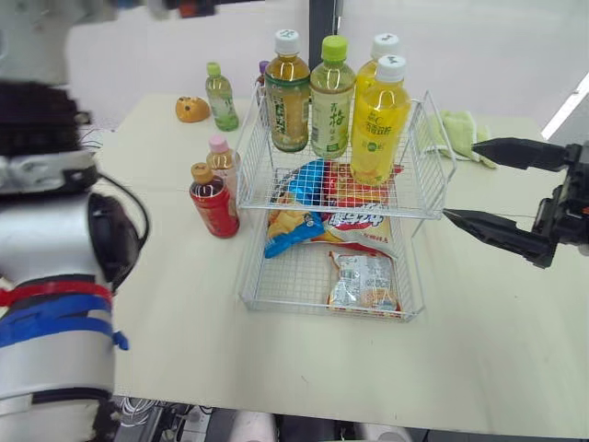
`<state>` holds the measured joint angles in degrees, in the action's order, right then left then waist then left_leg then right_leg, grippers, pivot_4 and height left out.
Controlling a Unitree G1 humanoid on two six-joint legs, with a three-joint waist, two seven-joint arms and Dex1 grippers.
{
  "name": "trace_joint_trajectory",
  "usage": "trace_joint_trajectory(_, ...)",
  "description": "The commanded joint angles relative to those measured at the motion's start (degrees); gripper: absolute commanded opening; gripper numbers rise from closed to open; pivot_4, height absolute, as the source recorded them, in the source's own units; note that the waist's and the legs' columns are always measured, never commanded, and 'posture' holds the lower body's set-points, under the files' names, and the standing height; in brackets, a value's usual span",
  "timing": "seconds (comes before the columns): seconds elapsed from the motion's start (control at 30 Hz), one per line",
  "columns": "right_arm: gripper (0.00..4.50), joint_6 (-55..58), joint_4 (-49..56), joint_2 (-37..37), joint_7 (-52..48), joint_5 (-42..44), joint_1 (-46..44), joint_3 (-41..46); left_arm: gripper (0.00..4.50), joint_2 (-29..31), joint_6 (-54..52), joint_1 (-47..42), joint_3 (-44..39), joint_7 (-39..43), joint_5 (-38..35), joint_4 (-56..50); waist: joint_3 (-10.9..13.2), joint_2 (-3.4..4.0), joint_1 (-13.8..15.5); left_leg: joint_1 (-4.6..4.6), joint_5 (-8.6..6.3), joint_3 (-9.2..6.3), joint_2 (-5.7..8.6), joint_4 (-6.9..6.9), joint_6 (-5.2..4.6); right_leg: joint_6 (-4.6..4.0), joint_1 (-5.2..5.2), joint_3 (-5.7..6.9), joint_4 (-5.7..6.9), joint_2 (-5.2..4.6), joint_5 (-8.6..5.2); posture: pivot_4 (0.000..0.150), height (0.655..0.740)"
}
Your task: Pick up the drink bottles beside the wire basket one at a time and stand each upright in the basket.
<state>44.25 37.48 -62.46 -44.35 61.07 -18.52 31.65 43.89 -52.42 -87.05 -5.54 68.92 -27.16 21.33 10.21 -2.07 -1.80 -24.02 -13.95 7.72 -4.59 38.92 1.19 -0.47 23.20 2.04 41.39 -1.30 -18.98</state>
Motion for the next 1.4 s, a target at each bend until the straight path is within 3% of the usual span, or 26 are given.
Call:
trace_joint_trajectory(0.03, 4.50, -1.7, 0.7, -0.2, 0.3, 1.0, -3.6, -3.1, 4.48, 6.2, 1.0, 5.4, -4.0, -4.4, 1.4, -5.8, 0.0, 0.00, 0.0, 0.01, 0.00, 0.03, 0.01, 0.00, 0.00, 0.00, 0.00, -0.04, 0.02, -0.01, 0.00, 0.150, 0.7155)
trace_joint_trajectory(0.2, 4.50, -3.7, 0.1, 2.5, 0.3, -1.4, -8.7, -11.7, 4.48, 15.7, 3.9, 22.9, -9.6, -4.6, 1.7, -10.6, 0.0, 0.02, -0.2, 0.09, 0.00, 0.05, -0.02, 0.01, 0.00, -0.01, 0.01, -0.06, 0.11, -0.01, 0.00, 0.150, 0.7155)
trace_joint_trajectory(0.3, 4.50, -5.2, -0.9, 4.9, 0.4, -3.9, -10.9, -15.6, 4.48, 18.1, 6.1, 35.8, -16.8, -5.5, 0.9, -13.3, 0.0, -0.03, 0.0, 0.10, 0.00, 0.09, -0.03, 0.03, 0.00, -0.01, 0.05, -0.09, 0.18, -0.02, 0.00, 0.150, 0.7155)
trace_joint_trajectory(0.53, 4.50, -5.2, -1.2, 8.1, 1.4, -6.5, -14.1, -19.9, 4.48, 13.6, 10.8, 57.4, -30.5, -12.9, 0.5, -17.2, -0.1, -0.17, 0.3, 0.07, -0.01, 0.07, -0.01, 0.04, -0.02, -0.02, 0.03, -0.04, 0.22, -0.10, 0.00, 0.150, 0.7155)
trace_joint_trajectory(0.7, 4.50, -3.7, -0.2, 7.9, 1.3, -5.8, -14.4, -21.0, 4.48, 7.1, 8.3, 66.7, -32.7, -18.0, -3.4, -26.4, -0.2, -0.39, 0.4, 0.05, -0.01, 0.03, -0.01, 0.04, -0.03, -0.02, 0.00, 0.01, 0.24, -0.13, 0.00, 0.150, 0.7155)
trace_joint_trajectory(0.93, 4.50, 0.8, 1.0, 9.3, 3.0, -4.0, -18.8, -26.2, 4.48, -3.7, 0.0, 66.7, -30.3, -31.9, -11.2, -40.2, -0.3, -0.45, 0.3, 0.07, -0.01, -0.03, -0.01, 0.04, -0.03, -0.02, -0.02, 0.03, 0.30, -0.12, 0.01, 0.150, 0.7155)
trace_joint_trajectory(1.17, 4.50, 1.9, 1.2, 9.3, 1.8, -3.9, -19.2, -26.1, 4.48, -10.4, -0.5, 59.9, -22.3, -46.7, -7.8, -42.0, -0.3, -0.47, 0.4, 0.08, -0.01, -0.04, 0.03, 0.04, -0.03, -0.02, -0.04, 0.01, 0.30, -0.12, 0.01, 0.150, 0.7155)
trace_joint_trajectory(1.4, 4.50, 1.7, 0.9, 9.5, 0.9, -4.0, -19.2, -25.9, 4.48, -13.4, 3.8, 55.6, -13.0, -52.0, -1.1, -36.5, -0.3, -0.47, 0.2, 0.09, -0.01, -0.03, 0.01, 0.02, -0.03, -0.02, -0.03, 0.00, 0.29, -0.10, 0.01, 0.150, 0.7155)
